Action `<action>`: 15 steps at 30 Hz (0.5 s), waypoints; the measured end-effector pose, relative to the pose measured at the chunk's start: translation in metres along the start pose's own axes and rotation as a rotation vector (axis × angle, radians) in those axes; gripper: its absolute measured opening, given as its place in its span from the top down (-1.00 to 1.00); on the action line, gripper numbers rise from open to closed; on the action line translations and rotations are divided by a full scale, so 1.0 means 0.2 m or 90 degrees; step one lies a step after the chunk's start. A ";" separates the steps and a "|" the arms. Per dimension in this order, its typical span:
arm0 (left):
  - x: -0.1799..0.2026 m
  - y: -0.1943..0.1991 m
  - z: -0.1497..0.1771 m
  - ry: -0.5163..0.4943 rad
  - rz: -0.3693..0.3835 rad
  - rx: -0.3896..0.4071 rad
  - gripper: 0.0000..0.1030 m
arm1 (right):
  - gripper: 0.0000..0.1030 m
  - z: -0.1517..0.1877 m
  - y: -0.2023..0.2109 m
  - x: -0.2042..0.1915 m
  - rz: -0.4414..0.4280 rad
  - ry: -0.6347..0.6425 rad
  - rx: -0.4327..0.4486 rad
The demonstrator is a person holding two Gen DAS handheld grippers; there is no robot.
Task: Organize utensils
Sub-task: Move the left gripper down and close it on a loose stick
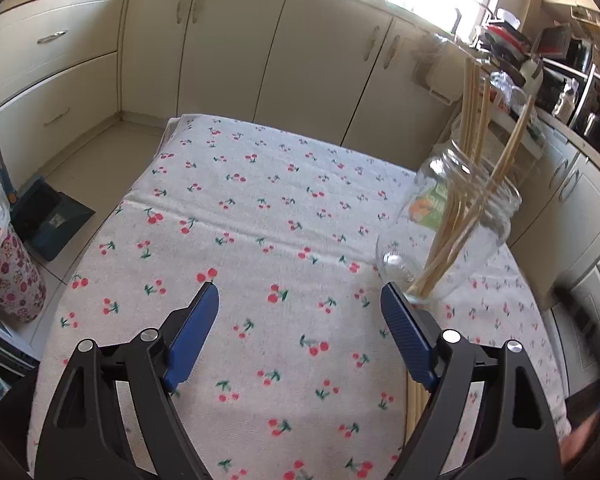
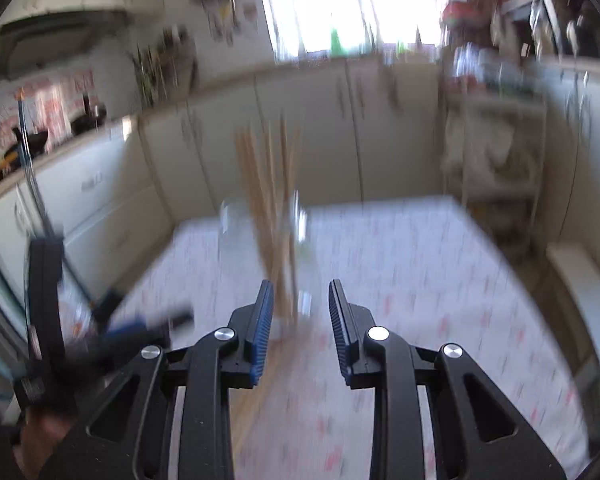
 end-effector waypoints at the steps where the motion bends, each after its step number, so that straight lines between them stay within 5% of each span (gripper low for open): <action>1: -0.01 0.00 0.01 -0.002 -0.003 -0.007 -0.54 | 0.44 0.07 -0.04 -0.01 -0.004 0.007 -0.034; 8: -0.05 0.05 0.09 -0.007 -0.019 -0.036 -0.55 | 0.58 0.28 -0.23 -0.13 -0.007 0.057 -0.164; 15: -0.01 0.06 0.12 -0.029 -0.015 -0.056 -0.56 | 0.60 0.32 -0.28 -0.15 0.038 0.137 -0.213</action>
Point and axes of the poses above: each gripper's, at about its wrist camera, not at the fingertips, and y roughly against the way its jaws point, x to its right, z to its underside, the point moved 9 cm from there along -y, roughly the way its jaws point, and after that the axes turned 12 degrees about -x, right-handed, at the moved point
